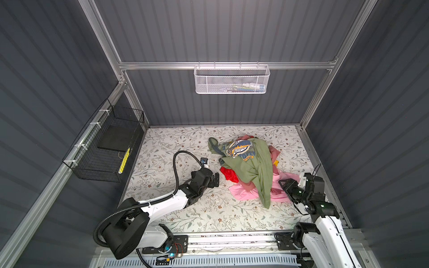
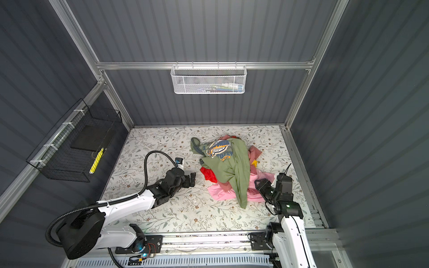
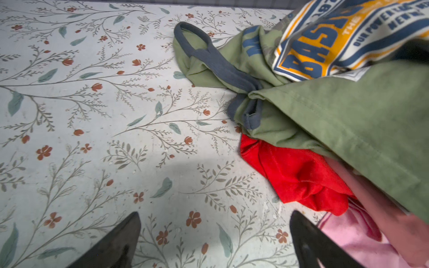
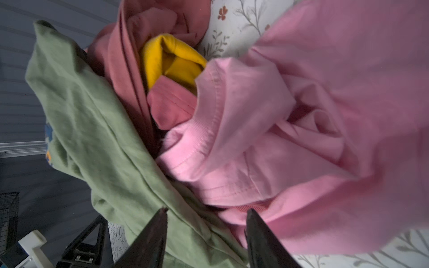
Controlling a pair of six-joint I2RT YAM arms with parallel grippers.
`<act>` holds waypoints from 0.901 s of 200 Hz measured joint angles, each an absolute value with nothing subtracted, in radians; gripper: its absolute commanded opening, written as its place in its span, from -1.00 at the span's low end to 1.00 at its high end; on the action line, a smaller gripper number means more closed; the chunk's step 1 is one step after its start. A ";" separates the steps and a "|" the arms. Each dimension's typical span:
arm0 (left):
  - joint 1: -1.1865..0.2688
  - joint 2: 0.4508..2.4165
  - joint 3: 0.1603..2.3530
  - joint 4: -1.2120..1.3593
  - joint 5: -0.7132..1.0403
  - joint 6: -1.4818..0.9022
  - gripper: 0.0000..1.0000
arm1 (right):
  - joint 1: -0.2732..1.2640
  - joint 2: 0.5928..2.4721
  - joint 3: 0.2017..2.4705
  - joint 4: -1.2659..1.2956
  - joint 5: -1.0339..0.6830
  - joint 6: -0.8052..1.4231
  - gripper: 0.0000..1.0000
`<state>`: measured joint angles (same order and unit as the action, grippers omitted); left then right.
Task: Pick out a specific cloth from the pile
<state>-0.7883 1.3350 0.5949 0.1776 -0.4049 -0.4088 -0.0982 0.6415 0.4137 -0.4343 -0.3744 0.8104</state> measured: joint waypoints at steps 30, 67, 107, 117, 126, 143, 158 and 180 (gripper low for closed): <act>-0.814 1.355 0.616 0.183 -0.411 -0.395 1.00 | -0.098 0.775 0.501 -0.381 -0.373 0.735 0.10; -0.819 1.355 0.616 0.186 -0.423 -0.395 1.00 | -0.098 0.981 0.633 -0.295 -0.393 0.649 0.01; -0.819 1.353 0.616 0.186 -0.440 -0.395 1.00 | -0.098 1.159 0.695 -0.207 -0.430 0.612 -0.03; -0.819 1.351 0.616 0.186 -0.447 -0.395 1.00 | -0.098 1.192 0.702 -0.201 -0.436 0.604 -0.07; -0.819 1.349 0.616 0.186 -0.449 -0.395 1.00 | -0.098 1.219 0.709 -0.194 -0.441 0.601 -0.11; -0.819 1.346 0.616 0.186 -0.450 -0.395 1.00 | -0.097 1.257 0.717 -0.190 -0.444 0.589 -0.12; -0.819 1.346 0.616 0.186 -0.450 -0.395 1.00 | -0.092 1.277 0.721 -0.195 -0.440 0.574 -0.13; -0.819 1.344 0.616 0.186 -0.452 -0.395 1.00 | -0.084 1.281 0.721 -0.223 -0.428 0.545 -0.13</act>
<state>-0.8188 1.3437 0.6159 0.1856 -0.4522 -0.3954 -0.0837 1.2812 0.7212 -0.2234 -0.4282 0.5453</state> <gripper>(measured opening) 0.999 0.435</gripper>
